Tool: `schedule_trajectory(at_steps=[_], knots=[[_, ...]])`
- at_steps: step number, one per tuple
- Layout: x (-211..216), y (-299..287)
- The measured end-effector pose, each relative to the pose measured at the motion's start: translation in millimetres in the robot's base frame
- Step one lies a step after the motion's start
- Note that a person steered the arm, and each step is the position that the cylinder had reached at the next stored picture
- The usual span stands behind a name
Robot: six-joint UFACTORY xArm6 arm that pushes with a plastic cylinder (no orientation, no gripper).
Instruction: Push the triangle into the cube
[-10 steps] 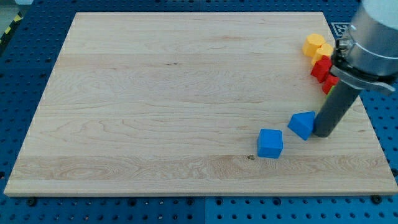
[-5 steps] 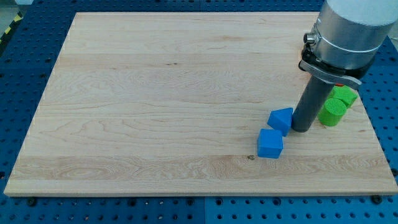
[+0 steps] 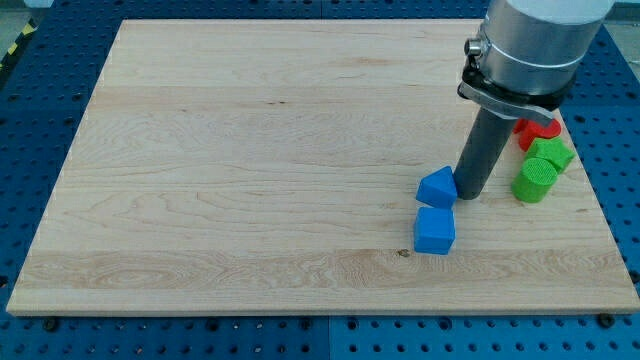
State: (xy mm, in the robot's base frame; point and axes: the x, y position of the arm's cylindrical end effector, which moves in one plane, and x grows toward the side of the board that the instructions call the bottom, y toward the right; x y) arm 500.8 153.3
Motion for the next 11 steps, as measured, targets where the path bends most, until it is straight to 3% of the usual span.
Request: schedule_trajectory(at_steps=[2, 5, 9, 10, 11], knots=[[-36, -14], [-17, -19], [1, 20], [40, 28], [38, 16]])
